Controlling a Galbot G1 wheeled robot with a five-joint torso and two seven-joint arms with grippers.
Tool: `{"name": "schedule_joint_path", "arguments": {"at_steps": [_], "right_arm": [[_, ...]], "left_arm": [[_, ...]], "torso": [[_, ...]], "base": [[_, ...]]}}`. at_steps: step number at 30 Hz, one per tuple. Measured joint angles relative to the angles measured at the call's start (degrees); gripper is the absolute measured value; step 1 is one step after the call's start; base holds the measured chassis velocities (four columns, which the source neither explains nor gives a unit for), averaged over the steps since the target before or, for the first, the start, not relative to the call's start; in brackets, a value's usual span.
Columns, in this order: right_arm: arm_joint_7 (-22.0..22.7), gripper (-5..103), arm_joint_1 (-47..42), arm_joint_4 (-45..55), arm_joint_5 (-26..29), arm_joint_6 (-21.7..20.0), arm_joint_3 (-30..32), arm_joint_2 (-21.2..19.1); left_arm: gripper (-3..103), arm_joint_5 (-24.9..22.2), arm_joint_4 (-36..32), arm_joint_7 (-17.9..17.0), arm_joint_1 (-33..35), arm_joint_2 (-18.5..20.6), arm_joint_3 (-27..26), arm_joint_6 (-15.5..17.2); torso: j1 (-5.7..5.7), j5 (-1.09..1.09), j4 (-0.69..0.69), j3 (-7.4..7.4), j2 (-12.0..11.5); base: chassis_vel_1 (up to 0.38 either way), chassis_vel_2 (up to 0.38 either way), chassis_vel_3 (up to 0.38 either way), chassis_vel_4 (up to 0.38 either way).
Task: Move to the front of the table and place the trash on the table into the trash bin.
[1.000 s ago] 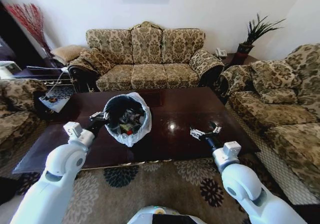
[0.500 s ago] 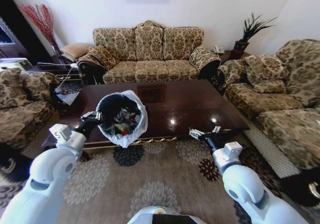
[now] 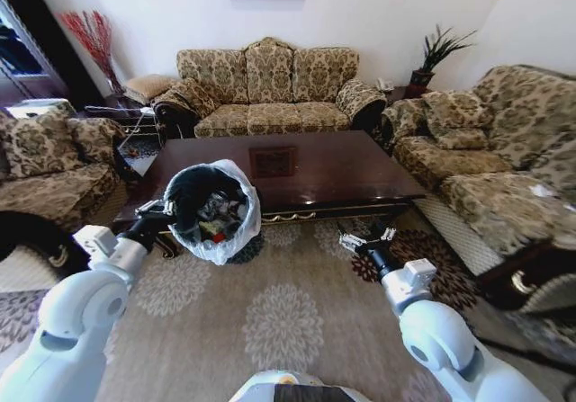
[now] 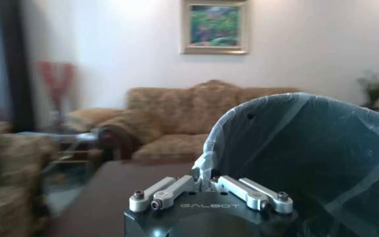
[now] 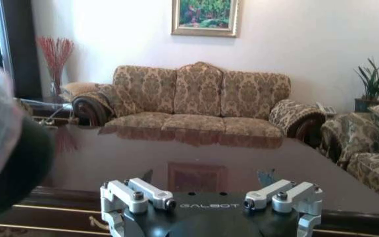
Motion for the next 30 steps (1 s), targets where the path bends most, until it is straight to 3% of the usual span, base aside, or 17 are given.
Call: {"name": "schedule_joint_path", "arguments": {"at_steps": [4,9,16,20,30], "right_arm": [[-0.13,100,-1.08,0.17,-1.15,0.71,0.42,1.14],[-0.76,100,-1.89,-0.07,-2.40,1.54,0.67,2.53],[-1.12,100,-2.24,-0.34,-3.11,2.12,0.29,5.10],[-1.20,100,-1.60,-1.72,-3.43,3.49,1.32,6.00],[-4.61,100,-1.22,-4.60,-7.47,3.88,3.01,8.28]], "left_arm": [[1,2.06,2.38,-1.19,1.92,-4.66,-4.31,0.32],[1,3.89,6.97,-1.56,3.42,-6.56,-4.72,-0.16],[1,6.57,17.69,-2.31,2.84,-6.75,-1.29,-1.42],[1,11.01,23.38,-2.64,2.92,-8.41,1.48,-5.57],[1,13.40,25.35,-1.49,3.49,-10.52,4.22,-6.68]], "torso": [[0.05,-0.06,-0.01,0.04,-0.02],[0.14,-0.09,0.00,0.06,-0.05],[0.03,-0.07,-0.04,0.02,-0.03],[0.04,-0.06,-0.02,0.02,-0.03],[0.05,-0.03,-0.04,0.02,-0.03]], "base": [[0.022,-0.044,-0.027,0.046],[-0.021,0.033,0.048,-0.032],[0.000,0.000,0.000,0.000],[0.000,0.000,0.000,0.000],[0.000,0.000,0.000,0.000]]}}
